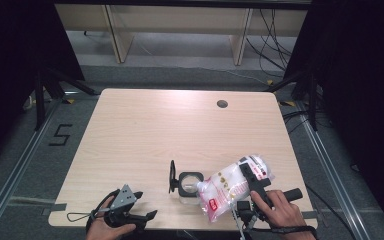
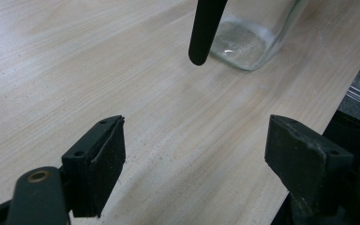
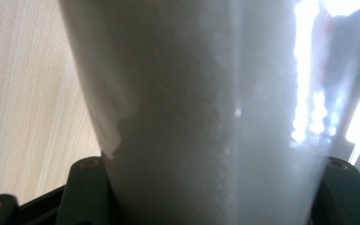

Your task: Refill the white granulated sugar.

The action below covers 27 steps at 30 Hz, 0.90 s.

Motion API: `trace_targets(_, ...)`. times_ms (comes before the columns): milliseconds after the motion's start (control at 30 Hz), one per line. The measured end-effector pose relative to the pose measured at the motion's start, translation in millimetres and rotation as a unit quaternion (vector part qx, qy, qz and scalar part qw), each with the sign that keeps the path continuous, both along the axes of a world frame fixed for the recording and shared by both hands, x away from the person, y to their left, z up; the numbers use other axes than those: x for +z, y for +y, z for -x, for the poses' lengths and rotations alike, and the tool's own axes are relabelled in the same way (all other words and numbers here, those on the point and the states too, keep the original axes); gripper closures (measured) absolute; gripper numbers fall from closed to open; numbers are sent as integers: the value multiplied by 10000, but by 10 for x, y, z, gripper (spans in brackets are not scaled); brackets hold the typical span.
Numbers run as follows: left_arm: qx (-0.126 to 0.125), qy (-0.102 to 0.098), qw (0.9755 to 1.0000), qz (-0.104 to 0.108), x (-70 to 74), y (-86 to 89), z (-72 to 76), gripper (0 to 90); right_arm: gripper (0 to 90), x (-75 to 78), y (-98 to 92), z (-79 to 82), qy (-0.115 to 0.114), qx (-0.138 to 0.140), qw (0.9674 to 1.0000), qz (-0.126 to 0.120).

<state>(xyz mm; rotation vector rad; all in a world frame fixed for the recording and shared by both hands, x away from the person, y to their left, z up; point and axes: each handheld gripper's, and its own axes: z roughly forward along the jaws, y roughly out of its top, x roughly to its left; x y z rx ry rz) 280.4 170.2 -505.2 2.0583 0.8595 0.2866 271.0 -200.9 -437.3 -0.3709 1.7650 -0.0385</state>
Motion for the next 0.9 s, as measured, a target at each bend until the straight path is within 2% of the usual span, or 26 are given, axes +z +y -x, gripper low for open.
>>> trace_targets(33,5,0,10000,8,-1,-1,0,199,409,-5,-3,1,-19,7,10000,-51)
trace_targets(67,62,12,9999,126,-8,-18,6,199,410,-2,-1,-1,-24,28,10000,-47)
trace_targets(167,36,-7,10000,50,-7,-8,2,199,410,0,4,-9,-35,81,10000,-22)
trace_targets(267,43,-2,10000,77,-8,-11,3,199,409,2,7,-8,-28,85,10000,32)
trace_targets(367,-85,-85,9999,-76,5,11,-12,199,409,1,1,5,35,-15,10000,-28)
trace_targets(400,-81,-79,9999,-71,5,10,-11,199,409,10,2,7,57,-33,10000,-6)
trace_targets(433,11,7,10000,9,-1,-2,1,199,409,16,4,8,64,-45,10000,11)
trace_targets(467,46,-3,10000,77,-9,-11,3,199,409,13,3,5,51,-27,10000,-4)
trace_targets(533,27,-19,10000,41,-7,-7,1,199,409,15,9,-2,23,15,10000,-19)
trace_targets(600,46,1,9999,102,-9,-13,5,199,409,10,11,-4,33,37,10000,-37)
trace_targets(700,-12,-16,10000,-15,0,2,-2,199,409,10,11,-7,64,62,9999,-84)
trace_targets(733,-53,-50,10000,-50,3,6,-7,199,409,9,11,-3,138,0,9998,-124)
trace_targets(800,-23,-120,9999,32,-16,-7,-13,199,409,-8,8,-3,159,27,9996,-225)
trace_targets(833,-48,-124,9999,-57,-11,3,-16,199,409,-1,17,-17,68,183,9997,-164)
trace_targets(867,-3,-93,9999,73,-11,-15,-2,199,409,-18,15,-10,167,72,9996,-237)
trace_targets(900,-28,-107,9999,7,-6,-4,-6,199,408,-9,20,-12,140,103,9997,-185)
